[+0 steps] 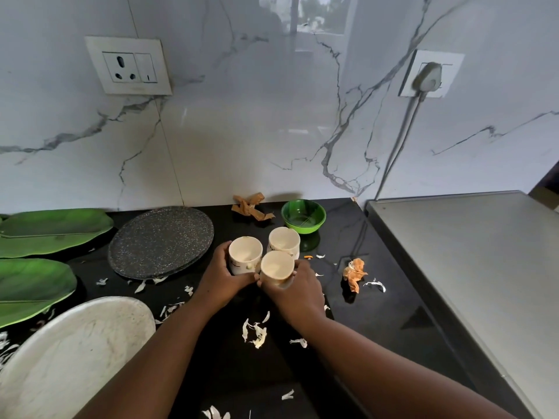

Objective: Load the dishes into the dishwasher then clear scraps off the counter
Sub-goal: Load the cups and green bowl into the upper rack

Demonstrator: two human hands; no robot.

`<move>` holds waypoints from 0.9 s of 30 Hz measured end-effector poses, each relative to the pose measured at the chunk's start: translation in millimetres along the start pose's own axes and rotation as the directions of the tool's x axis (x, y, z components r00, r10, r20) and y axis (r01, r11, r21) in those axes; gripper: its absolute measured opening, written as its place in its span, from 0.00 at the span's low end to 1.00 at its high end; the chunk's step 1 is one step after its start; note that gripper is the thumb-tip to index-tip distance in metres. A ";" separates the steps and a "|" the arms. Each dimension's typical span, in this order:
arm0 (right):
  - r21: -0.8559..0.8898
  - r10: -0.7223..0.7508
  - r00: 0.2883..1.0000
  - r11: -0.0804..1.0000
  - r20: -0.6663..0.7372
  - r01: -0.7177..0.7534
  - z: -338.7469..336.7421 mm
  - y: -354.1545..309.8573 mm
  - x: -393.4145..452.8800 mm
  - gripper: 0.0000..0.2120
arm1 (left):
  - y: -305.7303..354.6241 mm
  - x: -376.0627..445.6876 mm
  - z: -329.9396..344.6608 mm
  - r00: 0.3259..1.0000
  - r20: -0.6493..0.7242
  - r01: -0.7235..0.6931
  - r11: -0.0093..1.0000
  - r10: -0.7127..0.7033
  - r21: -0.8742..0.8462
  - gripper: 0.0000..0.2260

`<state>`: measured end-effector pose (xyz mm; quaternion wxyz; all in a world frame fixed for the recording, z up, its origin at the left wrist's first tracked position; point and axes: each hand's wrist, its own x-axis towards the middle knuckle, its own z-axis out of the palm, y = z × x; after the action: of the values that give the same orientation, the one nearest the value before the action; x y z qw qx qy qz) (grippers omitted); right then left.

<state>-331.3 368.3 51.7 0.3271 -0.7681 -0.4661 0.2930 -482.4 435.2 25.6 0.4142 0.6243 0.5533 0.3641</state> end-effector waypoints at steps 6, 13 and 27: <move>0.039 -0.025 0.999 0.999 0.046 0.023 -6.4 2.6 0.0 0.36 | 0.4 -9.0 6.3 0.991 -0.131 -0.010 0.997 0.020 0.077 0.34; 0.418 -0.035 0.984 0.907 0.176 -0.042 -66.2 28.1 -26.2 0.31 | 56.9 -67.2 25.3 0.981 -0.187 -0.028 0.918 -0.051 -0.396 0.25; 0.964 0.020 0.966 0.060 0.259 -0.260 -282.4 169.3 -118.5 0.41 | 193.6 -153.6 221.0 0.822 0.554 0.357 0.639 0.131 -0.681 0.29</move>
<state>-76.0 136.5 111.1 0.6880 -0.3525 -0.0926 0.6275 -224.1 248.9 117.6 0.8018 0.4309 0.2423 0.3357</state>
